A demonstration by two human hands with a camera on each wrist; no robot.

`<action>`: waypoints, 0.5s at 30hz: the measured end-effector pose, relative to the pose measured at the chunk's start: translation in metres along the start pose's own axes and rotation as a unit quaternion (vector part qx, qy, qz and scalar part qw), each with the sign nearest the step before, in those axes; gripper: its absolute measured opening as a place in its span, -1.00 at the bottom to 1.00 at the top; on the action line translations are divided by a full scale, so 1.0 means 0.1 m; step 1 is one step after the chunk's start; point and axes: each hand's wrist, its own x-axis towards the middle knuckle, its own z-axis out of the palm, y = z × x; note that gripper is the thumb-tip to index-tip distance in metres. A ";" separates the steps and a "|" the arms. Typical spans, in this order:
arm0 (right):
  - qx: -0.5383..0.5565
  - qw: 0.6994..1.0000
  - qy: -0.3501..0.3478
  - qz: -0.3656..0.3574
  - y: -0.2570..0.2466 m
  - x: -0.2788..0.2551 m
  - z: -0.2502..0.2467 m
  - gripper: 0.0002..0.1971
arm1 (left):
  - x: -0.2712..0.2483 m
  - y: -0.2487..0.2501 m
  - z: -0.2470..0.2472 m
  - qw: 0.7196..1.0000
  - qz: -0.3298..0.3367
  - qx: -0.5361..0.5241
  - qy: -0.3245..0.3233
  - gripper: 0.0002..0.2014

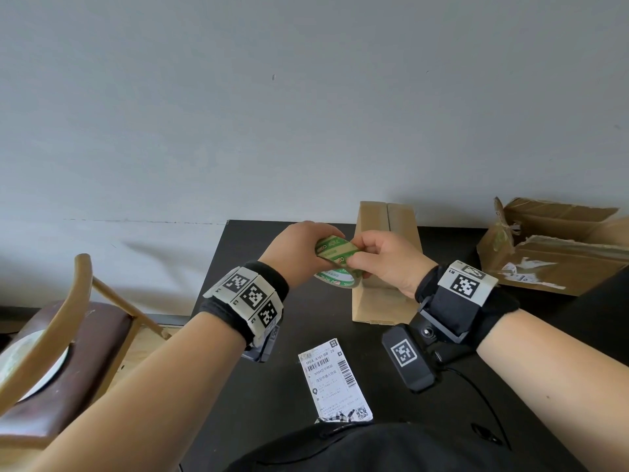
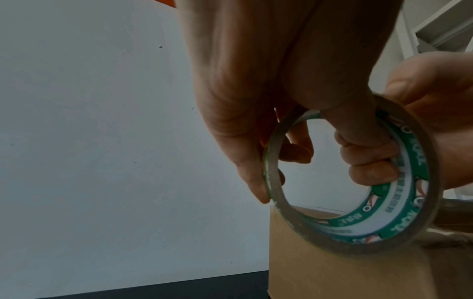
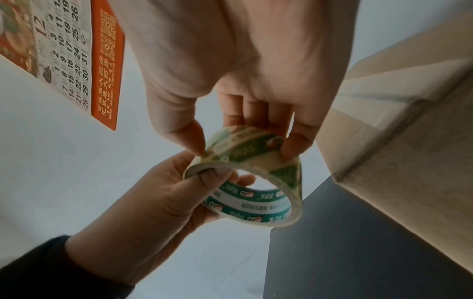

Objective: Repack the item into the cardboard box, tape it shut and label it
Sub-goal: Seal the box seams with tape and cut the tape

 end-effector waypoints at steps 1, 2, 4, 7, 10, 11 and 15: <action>0.000 1.000 -0.001 -0.001 0.00 0.00 0.00 -0.90 | 0.00 0.00 0.00 1.000 0.001 -0.001 -0.001 -0.66; 0.000 1.000 0.000 -0.001 0.00 0.00 0.00 -0.91 | 0.00 0.00 0.00 1.000 0.000 -0.003 0.001 -0.67; 0.008 1.000 0.007 -0.002 0.00 -0.01 0.01 -0.94 | 0.00 0.01 0.00 1.000 -0.003 -0.007 0.005 -0.68; 0.005 1.000 0.015 -0.003 0.02 0.00 0.02 -0.93 | 0.00 0.03 -0.01 1.000 -0.001 0.001 0.002 -0.69; -0.007 1.000 0.011 -0.002 0.03 0.01 0.02 -0.92 | 0.00 0.04 -0.01 1.000 0.000 0.000 -0.002 -0.69; -0.013 1.000 0.010 -0.002 0.04 0.01 0.02 -0.92 | -0.01 0.04 -0.01 1.000 -0.001 -0.002 -0.003 -0.69; -0.042 0.999 0.009 -0.009 0.02 -0.02 0.01 -0.91 | -0.01 0.05 0.01 1.000 -0.001 -0.012 -0.006 -0.73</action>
